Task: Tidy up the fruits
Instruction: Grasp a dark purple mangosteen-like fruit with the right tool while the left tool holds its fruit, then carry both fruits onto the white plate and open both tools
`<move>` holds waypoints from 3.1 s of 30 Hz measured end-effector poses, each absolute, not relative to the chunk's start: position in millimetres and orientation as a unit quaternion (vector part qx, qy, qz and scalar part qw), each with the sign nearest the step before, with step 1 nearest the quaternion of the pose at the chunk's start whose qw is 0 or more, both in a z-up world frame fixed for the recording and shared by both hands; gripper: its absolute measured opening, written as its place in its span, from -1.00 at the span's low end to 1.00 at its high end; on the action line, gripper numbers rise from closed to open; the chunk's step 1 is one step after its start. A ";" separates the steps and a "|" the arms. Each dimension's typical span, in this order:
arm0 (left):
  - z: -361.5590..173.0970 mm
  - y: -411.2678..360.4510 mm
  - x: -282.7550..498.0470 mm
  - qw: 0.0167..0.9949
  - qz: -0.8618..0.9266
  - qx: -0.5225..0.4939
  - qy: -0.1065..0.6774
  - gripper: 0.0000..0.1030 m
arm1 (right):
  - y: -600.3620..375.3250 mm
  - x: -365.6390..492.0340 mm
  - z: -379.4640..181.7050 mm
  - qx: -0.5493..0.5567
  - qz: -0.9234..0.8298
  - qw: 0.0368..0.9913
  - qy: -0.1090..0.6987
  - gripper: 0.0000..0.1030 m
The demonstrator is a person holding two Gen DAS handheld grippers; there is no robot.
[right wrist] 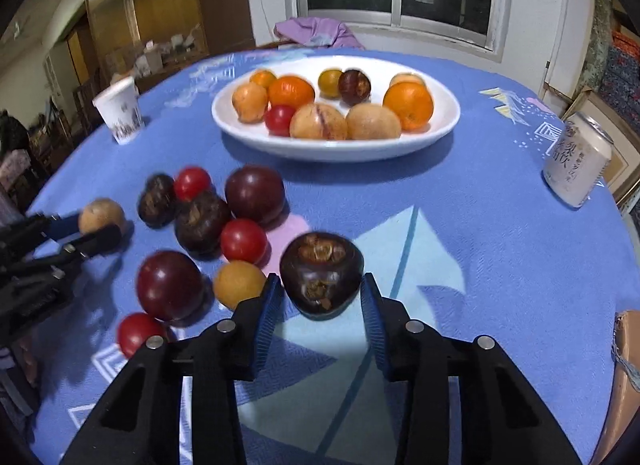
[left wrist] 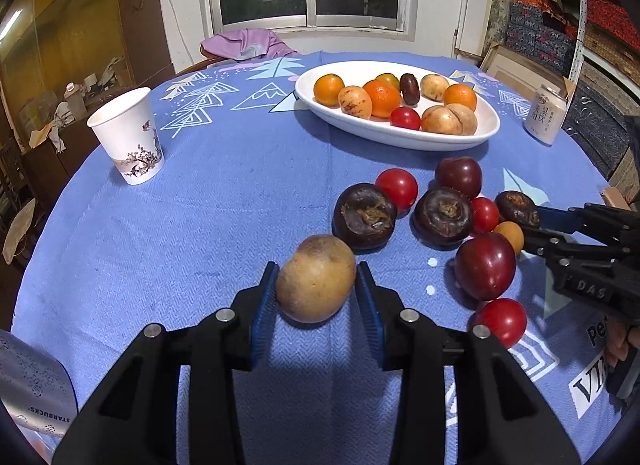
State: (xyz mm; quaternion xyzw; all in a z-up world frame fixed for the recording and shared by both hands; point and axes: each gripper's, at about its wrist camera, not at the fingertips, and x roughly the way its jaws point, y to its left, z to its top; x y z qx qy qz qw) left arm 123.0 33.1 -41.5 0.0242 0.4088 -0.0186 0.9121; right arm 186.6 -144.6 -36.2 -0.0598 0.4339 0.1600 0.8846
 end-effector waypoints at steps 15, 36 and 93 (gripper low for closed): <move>-42.8 34.3 123.9 0.911 -0.019 0.023 0.411 -0.25 | -150.6 191.3 -35.1 -0.032 0.162 0.885 0.434 -0.20; -30.0 31.2 113.8 0.922 -0.030 0.017 0.385 -0.25 | -175.9 175.9 -10.5 0.015 0.157 0.905 0.396 -0.20; 43.3 -33.3 201.1 0.950 -0.050 0.028 0.306 0.73 | -163.5 276.7 59.2 0.067 0.142 0.927 0.341 0.31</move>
